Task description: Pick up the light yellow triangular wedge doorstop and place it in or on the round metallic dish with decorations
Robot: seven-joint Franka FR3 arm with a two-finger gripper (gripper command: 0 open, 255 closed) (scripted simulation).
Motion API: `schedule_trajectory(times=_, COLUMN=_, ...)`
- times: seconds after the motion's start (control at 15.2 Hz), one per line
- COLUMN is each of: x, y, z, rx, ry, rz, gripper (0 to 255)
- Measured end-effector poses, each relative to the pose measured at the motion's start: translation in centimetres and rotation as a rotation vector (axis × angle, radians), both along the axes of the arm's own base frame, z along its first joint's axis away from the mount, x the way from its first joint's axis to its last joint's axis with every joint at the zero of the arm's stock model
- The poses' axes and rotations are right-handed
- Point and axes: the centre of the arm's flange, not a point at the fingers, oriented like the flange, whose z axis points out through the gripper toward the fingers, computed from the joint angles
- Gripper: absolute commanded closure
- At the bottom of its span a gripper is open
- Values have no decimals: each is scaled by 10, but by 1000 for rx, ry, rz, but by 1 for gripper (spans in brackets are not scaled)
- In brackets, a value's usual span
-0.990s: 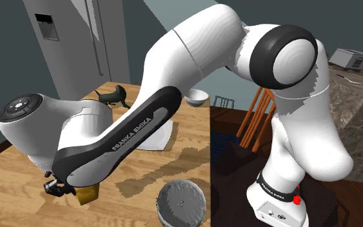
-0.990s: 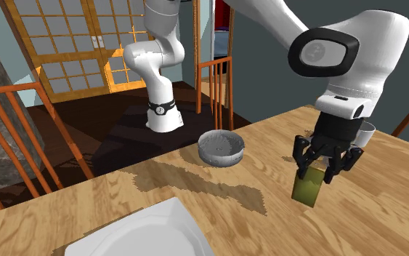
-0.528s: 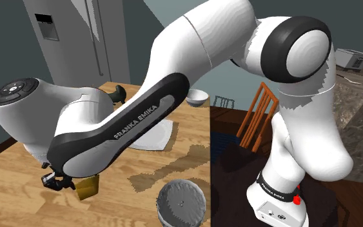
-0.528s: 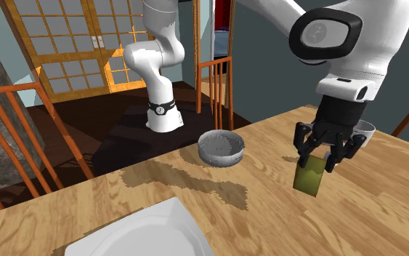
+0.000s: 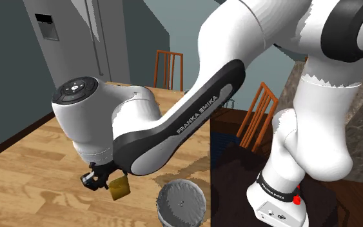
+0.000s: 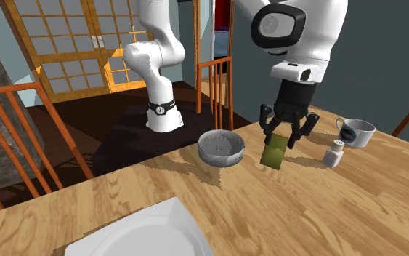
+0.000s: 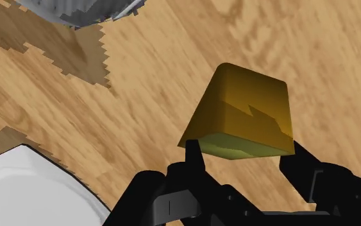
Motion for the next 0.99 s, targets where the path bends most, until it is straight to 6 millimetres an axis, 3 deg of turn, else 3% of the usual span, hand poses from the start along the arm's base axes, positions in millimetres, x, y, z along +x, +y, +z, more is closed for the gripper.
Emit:
schedule_trajectory(times=0.73, x=-117, y=-82, z=5, rx=-1, ry=0, rz=0, gripper=255)
schedule_trajectory(times=0.79, x=-117, y=-82, z=5, rx=-1, ry=-1, rz=0, gripper=0)
schedule_trajectory(times=0.92, x=-116, y=-73, z=0, rx=-21, ry=1, rz=-30, gripper=0)
schedule_trajectory(times=0.99, x=-114, y=-61, z=-6, rx=-43, ry=-5, rz=-146, gripper=0)
